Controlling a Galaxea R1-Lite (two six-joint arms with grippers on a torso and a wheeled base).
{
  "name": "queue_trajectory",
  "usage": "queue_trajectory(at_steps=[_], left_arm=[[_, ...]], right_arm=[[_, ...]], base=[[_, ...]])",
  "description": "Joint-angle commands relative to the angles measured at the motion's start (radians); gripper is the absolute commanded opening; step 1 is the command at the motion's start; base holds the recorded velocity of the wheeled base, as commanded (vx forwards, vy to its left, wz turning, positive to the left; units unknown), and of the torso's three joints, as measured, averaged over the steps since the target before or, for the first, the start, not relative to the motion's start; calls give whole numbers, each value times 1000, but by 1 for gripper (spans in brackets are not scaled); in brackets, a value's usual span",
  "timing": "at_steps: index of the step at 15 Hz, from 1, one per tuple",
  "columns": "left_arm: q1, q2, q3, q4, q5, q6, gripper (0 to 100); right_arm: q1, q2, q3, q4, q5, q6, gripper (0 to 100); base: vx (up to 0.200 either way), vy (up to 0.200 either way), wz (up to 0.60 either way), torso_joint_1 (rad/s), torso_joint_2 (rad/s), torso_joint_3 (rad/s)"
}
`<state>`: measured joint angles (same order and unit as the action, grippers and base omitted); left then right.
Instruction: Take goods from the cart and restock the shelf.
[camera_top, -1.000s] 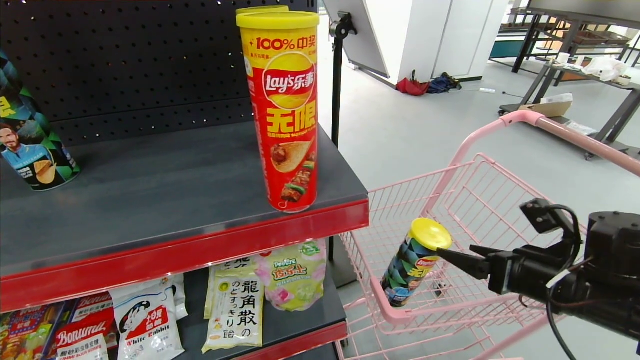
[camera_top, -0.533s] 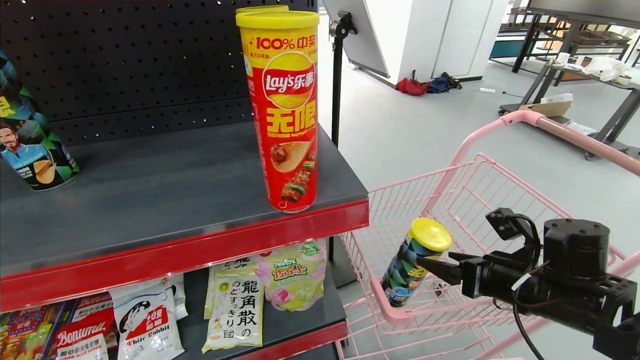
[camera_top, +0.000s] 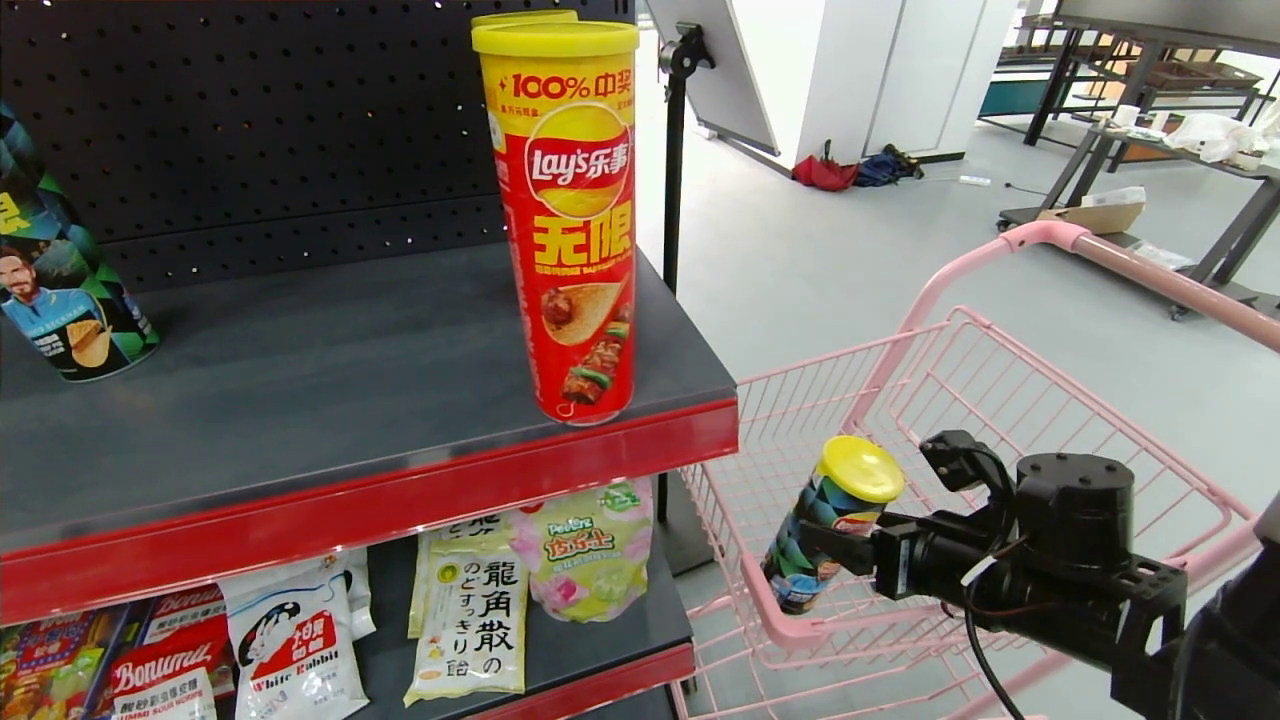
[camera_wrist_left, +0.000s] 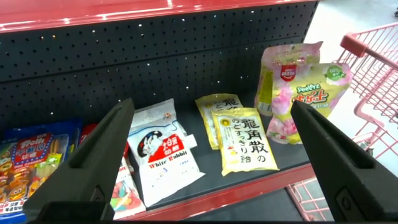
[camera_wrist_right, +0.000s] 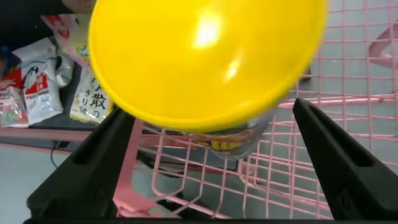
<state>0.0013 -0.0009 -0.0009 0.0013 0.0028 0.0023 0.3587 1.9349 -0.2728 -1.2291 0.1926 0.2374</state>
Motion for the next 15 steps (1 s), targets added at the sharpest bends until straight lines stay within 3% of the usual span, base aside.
queue_trajectory(at_steps=[1,8,9,15], left_arm=[[0,1,1,0,0,-1,100],[0,1,1,0,6,1,100],[0,1,1,0,6,1,100],[0,1,1,0,6,-1,100]], right_arm=[[20,30,-19,-1,-10,0,100],[32,78,-79,-1,-36,-13,100],[34,85,-77,-1,-45,-13,0],[43,72,-82,-3,-68,-13,0]], base=[[0,0,0,0,0,0],[0,0,0,0,0,0],[0,0,0,0,0,0],[0,0,0,0,0,0]])
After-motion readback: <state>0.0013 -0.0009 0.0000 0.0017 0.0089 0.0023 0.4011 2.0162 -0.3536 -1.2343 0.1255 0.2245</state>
